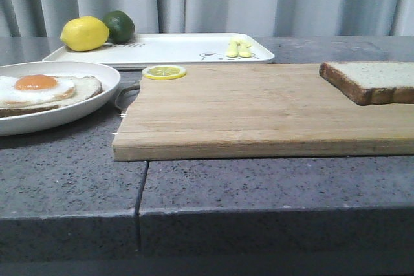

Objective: Place bread and move sandwich to tray
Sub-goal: 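Lower the right gripper and grasp the bread slice by its edge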

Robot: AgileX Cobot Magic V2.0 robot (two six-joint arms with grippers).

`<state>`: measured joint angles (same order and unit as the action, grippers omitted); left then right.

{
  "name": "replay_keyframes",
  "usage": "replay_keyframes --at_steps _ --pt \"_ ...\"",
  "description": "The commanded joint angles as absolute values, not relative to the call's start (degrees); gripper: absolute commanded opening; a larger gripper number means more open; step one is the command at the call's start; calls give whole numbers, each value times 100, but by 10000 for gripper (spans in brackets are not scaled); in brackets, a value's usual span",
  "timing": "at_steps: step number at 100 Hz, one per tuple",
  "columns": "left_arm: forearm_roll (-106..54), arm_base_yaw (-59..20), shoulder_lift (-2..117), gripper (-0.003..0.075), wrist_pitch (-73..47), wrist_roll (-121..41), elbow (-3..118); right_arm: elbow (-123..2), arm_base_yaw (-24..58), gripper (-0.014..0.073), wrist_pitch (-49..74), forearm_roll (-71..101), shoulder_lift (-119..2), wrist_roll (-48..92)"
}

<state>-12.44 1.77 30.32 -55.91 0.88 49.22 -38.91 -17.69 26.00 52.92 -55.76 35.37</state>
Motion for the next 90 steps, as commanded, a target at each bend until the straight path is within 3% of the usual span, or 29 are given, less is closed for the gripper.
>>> replay_keyframes --at_steps 1,33,90 --pt "-1357 171 3110 536 -5219 96 5110 -3863 -1961 419 2338 6491 -5774 4429" --pt "-1357 171 3110 536 -5219 96 5110 -3641 -2043 419 2763 8106 -6614 5655" --pt "-1357 171 3110 536 -5219 96 5110 -3641 -2043 419 2842 8458 -7148 5662"
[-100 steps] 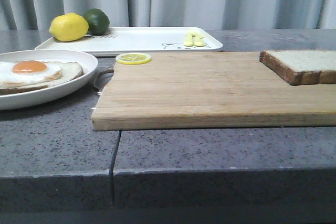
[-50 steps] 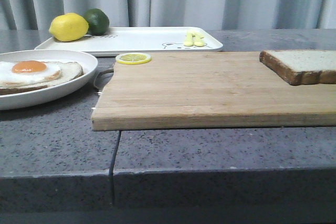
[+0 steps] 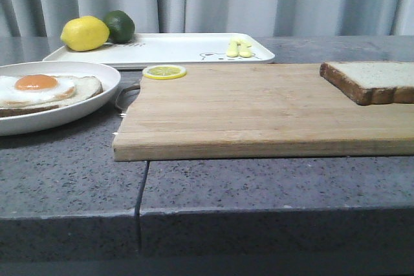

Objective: Place bread and move sandwich to tray
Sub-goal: 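Lower the right gripper and grasp the bread slice by its edge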

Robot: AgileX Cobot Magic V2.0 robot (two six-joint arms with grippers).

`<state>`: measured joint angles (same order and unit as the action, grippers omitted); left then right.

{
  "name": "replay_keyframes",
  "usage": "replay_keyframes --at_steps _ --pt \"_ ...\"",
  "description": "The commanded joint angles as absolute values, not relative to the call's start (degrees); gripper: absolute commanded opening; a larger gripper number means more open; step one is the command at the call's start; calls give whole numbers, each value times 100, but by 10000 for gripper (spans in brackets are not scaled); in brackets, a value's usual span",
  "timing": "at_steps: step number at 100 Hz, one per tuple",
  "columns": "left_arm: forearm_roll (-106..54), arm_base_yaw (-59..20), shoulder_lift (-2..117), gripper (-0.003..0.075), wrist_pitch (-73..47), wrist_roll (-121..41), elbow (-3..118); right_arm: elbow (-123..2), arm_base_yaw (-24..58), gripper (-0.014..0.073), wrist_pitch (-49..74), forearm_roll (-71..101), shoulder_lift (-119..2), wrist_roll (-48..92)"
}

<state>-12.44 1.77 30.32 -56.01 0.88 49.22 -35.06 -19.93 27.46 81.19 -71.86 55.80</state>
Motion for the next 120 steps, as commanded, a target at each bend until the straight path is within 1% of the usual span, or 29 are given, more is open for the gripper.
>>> replay_keyframes --at_steps 1,49,69,120 --pt "-1357 171 3110 536 -5219 96 5110 -3641 -2043 419 2853 8464 -7169 5662" --pt "-1357 171 3110 536 -5219 96 5110 -3641 -2043 419 3162 8868 -7631 5833" --pt "-1357 171 3110 536 -5219 96 5110 -3641 -2043 419 3534 9034 -7836 5876" --pt "-1357 171 3110 536 -5219 96 5110 -3641 -2043 416 3685 9068 -8289 6024"
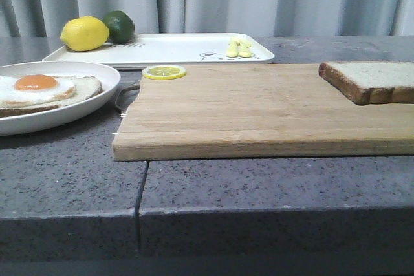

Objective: Place bread and move sandwich to tray
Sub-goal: 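Lower the right gripper and grasp the bread slice by its edge, then lift the bread slice with the right gripper toward the egg plate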

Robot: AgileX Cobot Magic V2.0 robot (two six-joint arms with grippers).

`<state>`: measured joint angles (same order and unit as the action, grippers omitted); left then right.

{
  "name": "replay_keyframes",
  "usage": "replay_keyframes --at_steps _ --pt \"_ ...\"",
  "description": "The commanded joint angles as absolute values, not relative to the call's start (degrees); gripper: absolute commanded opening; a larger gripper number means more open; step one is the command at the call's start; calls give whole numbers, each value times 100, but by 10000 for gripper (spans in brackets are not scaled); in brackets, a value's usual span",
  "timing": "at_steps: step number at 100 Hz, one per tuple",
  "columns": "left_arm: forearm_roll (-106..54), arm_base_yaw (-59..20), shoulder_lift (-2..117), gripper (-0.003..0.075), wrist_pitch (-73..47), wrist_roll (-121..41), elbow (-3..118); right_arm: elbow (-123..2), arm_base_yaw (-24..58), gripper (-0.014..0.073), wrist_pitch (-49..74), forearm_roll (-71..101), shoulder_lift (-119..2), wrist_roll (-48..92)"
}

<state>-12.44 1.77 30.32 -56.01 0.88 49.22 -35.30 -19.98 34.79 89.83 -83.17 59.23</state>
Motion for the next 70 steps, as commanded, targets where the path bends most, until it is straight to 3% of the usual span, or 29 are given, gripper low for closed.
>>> replay_keyframes --at_steps 1,11,21,47,70 --pt "-1357 171 3110 536 -5219 96 5110 -3641 -2043 415 3693 9068 -8296 6024" --pt "-1357 171 3110 536 -5219 96 5110 -3641 -2043 383 3752 9091 -8334 6024" --pt "-1357 171 3110 536 -5219 96 5110 -3641 -2043 290 3745 9091 -8334 6024" --pt "-1357 171 3110 536 -5219 96 5110 -3641 -2043 -125 3937 9139 -8273 6159" --pt "-1357 171 3110 536 -5219 96 5110 -3723 -2043 -108 4609 9676 -7427 6317"
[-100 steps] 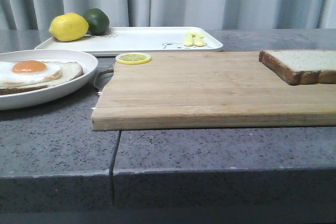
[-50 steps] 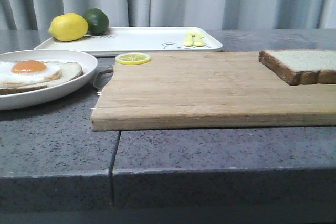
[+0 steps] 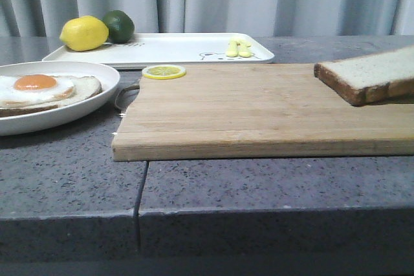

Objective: Place bread and move sandwich to tray
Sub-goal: 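Lift the bread slice with the right gripper toward the egg plate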

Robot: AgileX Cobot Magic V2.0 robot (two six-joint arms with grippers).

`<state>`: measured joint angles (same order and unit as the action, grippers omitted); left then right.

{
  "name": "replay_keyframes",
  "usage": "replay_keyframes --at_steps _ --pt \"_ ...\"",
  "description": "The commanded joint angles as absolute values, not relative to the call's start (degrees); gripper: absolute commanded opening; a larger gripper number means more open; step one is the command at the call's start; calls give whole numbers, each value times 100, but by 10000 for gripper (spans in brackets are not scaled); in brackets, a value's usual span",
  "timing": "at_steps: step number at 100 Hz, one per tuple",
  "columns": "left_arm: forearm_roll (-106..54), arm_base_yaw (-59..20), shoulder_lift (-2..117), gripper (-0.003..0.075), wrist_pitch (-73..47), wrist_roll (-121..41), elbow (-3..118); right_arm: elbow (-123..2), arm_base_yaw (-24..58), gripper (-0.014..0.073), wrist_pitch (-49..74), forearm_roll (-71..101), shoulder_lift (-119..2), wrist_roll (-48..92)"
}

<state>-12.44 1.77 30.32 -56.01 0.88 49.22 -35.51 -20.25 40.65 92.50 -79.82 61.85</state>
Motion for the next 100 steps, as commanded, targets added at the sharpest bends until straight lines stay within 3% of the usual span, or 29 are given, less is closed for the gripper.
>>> replay_keyframes --at_steps 1,24,54,100 --pt "-1357 171 3110 536 -5219 96 5110 -3723 -2043 -108 4631 9699 -7392 6316" --pt "-1357 171 3110 536 -5219 96 5110 -3754 -1546 -108 4778 10485 -6429 6029" --pt "-1357 171 3110 536 -5219 96 5110 -4178 682 -108 2907 10781 -6222 5848" --pt "-1357 171 3110 536 -5219 96 5110 -6216 3345 -108 1381 10781 -7785 5319"
